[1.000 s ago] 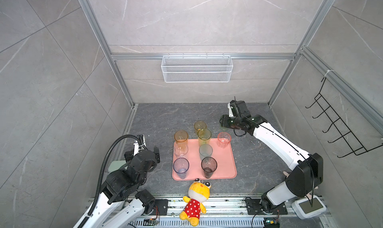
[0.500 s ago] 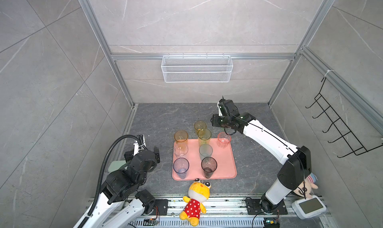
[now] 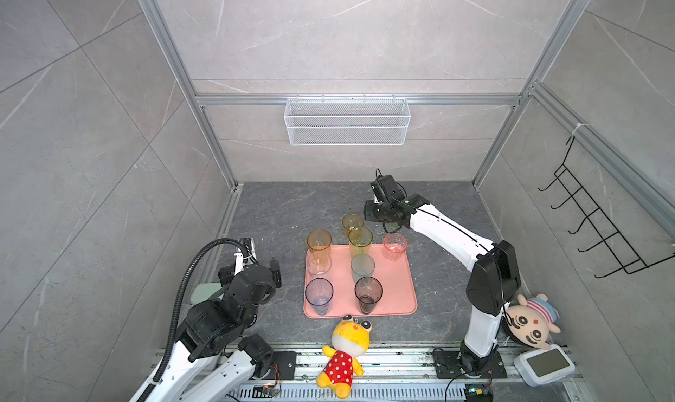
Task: Place the glasses into the tray
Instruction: 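Move the right gripper over the amber glass beyond the tray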
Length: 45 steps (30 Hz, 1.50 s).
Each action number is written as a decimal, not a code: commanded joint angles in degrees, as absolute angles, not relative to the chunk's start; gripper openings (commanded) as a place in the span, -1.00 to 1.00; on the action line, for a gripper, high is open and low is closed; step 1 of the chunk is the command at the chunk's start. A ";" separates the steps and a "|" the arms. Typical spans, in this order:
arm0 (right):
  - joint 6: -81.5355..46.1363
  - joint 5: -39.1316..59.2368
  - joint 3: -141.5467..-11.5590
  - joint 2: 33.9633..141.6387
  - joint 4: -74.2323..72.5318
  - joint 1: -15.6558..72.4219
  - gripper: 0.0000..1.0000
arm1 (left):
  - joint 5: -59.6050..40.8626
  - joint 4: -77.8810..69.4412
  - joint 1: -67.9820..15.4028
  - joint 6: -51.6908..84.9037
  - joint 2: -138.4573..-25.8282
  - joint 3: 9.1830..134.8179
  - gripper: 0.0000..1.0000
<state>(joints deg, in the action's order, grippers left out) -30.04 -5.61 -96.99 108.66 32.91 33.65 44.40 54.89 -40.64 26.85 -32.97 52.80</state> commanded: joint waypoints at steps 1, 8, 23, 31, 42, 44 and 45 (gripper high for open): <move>-31.03 -5.91 -99.56 111.02 33.48 34.01 -0.11 | 44.30 54.33 -40.96 28.19 -32.43 53.00 0.93; -31.16 -4.88 -101.47 115.00 34.08 34.03 -0.10 | 44.38 54.32 -41.10 28.19 -32.34 52.91 0.93; -30.84 -3.18 -106.51 122.32 37.42 34.10 -0.08 | 44.47 54.29 -41.14 28.08 -32.26 52.83 0.93; -30.77 -2.90 -108.08 124.66 38.49 34.11 -0.08 | 44.47 54.33 -41.20 28.04 -32.26 52.91 0.93; -30.93 -2.56 -109.50 126.82 39.05 34.10 -0.17 | 44.47 54.34 -41.27 28.11 -32.26 52.86 0.93; -30.90 -2.55 -109.71 127.07 39.26 34.10 -0.21 | 44.47 54.36 -41.27 28.13 -32.26 52.90 0.93; -30.86 -2.55 -109.69 127.14 39.15 34.13 -0.24 | 44.47 54.39 -41.24 28.21 -32.26 52.84 0.93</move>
